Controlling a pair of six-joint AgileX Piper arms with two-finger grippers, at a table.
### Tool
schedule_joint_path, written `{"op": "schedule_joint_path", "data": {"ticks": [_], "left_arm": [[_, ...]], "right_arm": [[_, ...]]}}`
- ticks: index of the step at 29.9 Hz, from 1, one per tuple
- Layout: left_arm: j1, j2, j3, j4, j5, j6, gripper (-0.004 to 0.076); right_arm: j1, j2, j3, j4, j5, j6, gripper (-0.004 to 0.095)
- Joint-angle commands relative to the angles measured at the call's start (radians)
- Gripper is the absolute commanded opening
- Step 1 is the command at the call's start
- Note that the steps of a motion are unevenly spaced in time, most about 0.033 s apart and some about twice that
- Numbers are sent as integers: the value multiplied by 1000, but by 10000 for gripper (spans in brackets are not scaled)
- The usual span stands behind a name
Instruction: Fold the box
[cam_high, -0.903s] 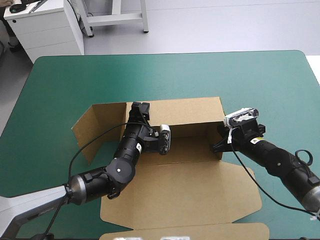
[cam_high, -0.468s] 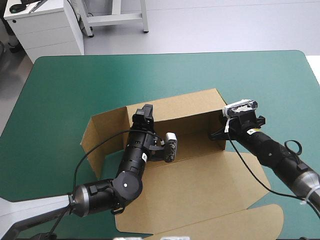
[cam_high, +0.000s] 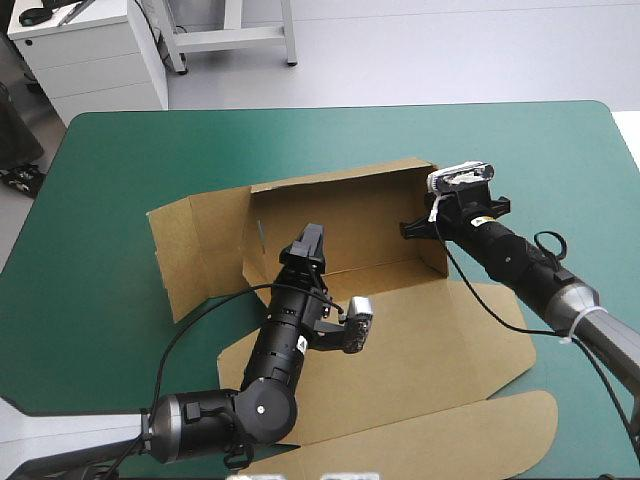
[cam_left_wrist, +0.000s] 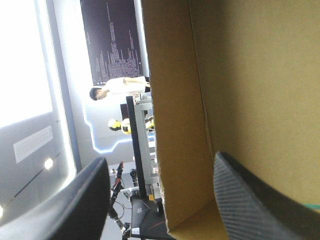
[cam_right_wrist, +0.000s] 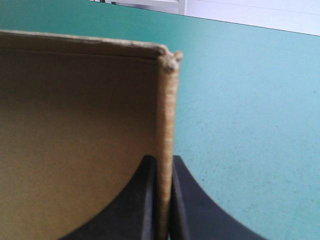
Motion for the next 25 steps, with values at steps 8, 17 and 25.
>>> {"op": "schedule_joint_path", "data": {"ticks": [8, 17, 25], "left_arm": [[-28, -31, -22, 103, 54, 56, 209], [24, -63, -143, -336, -201, 400, 15], [396, -84, -557, -1273, -83, 984, 15]], "right_arm": [[-4, -13, -42, -7, -66, -10, -5], [-4, -13, -42, -9, -50, -10, -5], [-4, -13, -42, -9, -25, -12, -5]]}}
